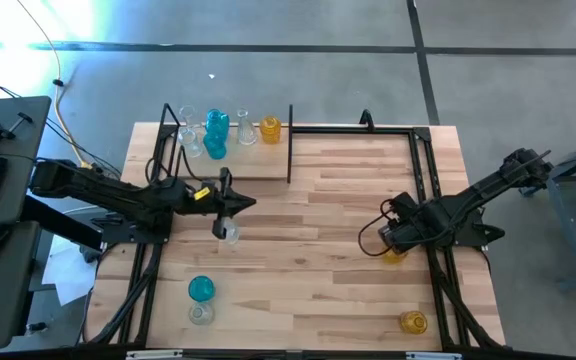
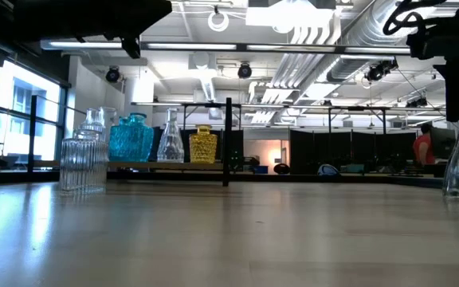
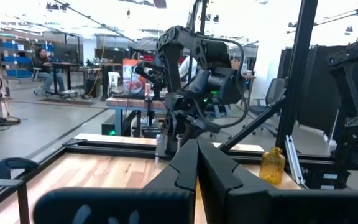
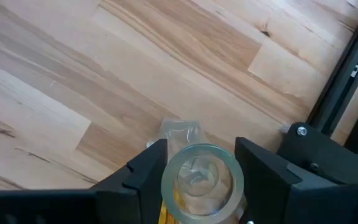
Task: Sort vases onto shelf
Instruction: Put the transparent vase on the shelf aligned with the other transparent vase
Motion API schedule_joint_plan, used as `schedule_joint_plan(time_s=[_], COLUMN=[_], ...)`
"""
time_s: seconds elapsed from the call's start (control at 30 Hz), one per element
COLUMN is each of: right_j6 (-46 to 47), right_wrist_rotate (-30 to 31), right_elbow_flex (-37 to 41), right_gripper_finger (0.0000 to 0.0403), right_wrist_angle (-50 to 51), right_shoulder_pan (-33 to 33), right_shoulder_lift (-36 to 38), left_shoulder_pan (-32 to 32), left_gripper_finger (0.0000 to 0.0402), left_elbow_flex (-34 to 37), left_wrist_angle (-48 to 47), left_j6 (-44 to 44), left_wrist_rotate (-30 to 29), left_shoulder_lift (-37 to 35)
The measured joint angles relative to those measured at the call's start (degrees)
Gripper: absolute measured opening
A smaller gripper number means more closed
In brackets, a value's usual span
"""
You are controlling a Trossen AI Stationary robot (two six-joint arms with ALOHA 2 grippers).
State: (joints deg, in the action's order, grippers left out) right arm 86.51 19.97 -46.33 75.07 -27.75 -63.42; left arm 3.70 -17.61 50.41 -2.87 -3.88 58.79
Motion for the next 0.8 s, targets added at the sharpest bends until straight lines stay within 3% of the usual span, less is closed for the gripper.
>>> schedule_joint_plan(time_s=[0.3,0.43,0.57,0.8], right_j6=[0.0,0.0,1.0,-0.4], right_wrist_rotate=[-2.1,-3.7,-3.7,-1.4], right_elbow_flex=[-2.1,-2.1,-0.7,-0.5], right_gripper_finger=[0.0227,0.0234,0.0210,0.0121], right_wrist_angle=[3.5,2.6,1.6,-0.4], right_shoulder_pan=[0.0,0.0,0.0,0.0], right_shoulder_lift=[0.0,-0.3,-0.4,-0.4], left_shoulder_pan=[0.0,0.0,0.0,0.0], left_gripper_finger=[0.0000,0.0000,0.0000,0.0000], left_elbow_flex=[0.0,0.0,0.0,0.0], left_wrist_angle=[-1.2,-1.1,-1.2,-3.0], left_j6=[0.0,0.0,0.0,0.6], left_wrist_rotate=[0.0,0.0,0.0,0.0], left_shoulder_lift=[-0.2,-0.2,-0.2,-1.7])
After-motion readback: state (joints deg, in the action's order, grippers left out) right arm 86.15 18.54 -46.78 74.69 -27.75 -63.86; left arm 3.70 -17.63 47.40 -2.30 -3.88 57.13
